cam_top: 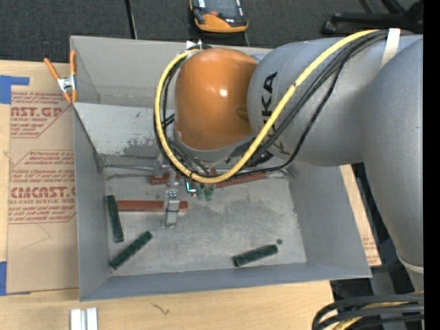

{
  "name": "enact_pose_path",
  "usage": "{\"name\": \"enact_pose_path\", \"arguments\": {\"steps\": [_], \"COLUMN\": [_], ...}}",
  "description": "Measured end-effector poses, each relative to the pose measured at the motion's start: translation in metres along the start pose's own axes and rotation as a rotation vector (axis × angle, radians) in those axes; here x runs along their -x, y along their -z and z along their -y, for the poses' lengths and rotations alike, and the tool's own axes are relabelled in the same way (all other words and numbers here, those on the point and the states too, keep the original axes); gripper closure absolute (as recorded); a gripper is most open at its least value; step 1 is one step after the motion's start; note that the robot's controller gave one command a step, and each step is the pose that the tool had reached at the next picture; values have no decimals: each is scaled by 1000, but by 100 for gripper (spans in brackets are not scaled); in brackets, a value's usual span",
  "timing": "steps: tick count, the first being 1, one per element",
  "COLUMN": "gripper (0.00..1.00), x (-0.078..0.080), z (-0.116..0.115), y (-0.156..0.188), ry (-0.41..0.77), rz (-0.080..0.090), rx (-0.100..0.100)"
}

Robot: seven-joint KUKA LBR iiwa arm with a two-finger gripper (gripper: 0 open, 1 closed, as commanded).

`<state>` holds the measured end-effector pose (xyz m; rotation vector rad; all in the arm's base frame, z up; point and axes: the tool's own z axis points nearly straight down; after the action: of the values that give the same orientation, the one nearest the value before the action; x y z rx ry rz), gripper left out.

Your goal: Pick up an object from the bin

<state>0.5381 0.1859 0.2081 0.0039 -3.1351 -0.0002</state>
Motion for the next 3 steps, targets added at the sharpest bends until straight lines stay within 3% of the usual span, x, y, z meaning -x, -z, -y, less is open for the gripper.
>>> {"name": "enact_pose_path", "arguments": {"steps": [1,2,3], "gripper": [0,0,0], "x": [2,11,11], "z": [1,1,-15], "y": [5,-67,-143], "ry": [-2,-26,-75], "rz": [8,12,0], "rx": [1,3,0]}}
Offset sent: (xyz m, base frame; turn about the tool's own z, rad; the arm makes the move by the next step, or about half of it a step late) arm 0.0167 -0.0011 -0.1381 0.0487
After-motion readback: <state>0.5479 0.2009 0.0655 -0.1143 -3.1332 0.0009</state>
